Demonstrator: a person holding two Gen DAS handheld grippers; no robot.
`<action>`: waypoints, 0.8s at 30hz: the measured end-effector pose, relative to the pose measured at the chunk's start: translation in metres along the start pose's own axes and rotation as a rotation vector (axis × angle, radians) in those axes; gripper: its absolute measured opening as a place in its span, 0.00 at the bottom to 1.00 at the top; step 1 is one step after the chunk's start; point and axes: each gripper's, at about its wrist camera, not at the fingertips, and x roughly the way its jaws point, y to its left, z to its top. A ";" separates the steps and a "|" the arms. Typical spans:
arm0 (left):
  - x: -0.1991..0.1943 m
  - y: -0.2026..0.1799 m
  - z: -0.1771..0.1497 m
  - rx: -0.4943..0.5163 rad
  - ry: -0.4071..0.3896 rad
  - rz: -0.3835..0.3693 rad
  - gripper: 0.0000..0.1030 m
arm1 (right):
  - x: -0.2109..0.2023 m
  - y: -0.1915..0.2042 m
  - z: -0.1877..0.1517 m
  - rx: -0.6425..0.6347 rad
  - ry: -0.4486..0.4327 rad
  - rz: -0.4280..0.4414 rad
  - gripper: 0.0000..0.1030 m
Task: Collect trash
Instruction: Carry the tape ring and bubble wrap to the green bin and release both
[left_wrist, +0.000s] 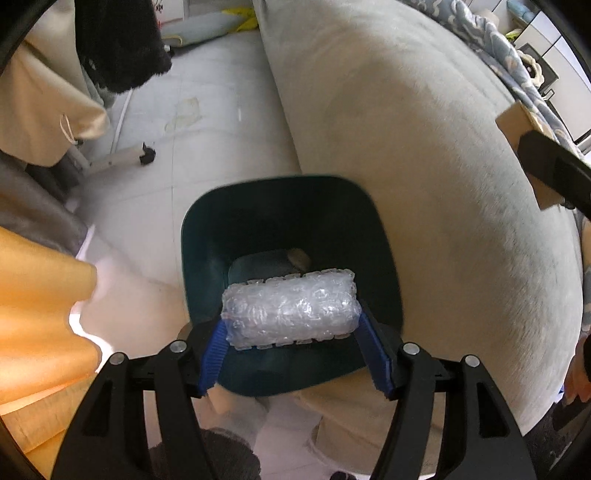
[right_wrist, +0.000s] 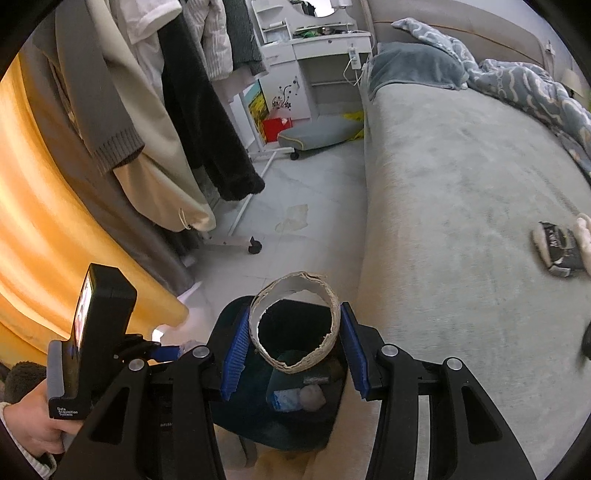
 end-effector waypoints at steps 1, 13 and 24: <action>0.000 0.003 -0.002 -0.005 0.006 -0.006 0.67 | 0.004 0.002 0.000 -0.004 0.009 -0.001 0.47; -0.019 0.040 -0.001 -0.032 -0.033 0.001 0.79 | 0.058 0.019 -0.007 -0.025 0.139 -0.010 0.47; -0.051 0.071 0.000 -0.059 -0.173 -0.032 0.79 | 0.098 0.030 -0.016 -0.053 0.245 -0.031 0.47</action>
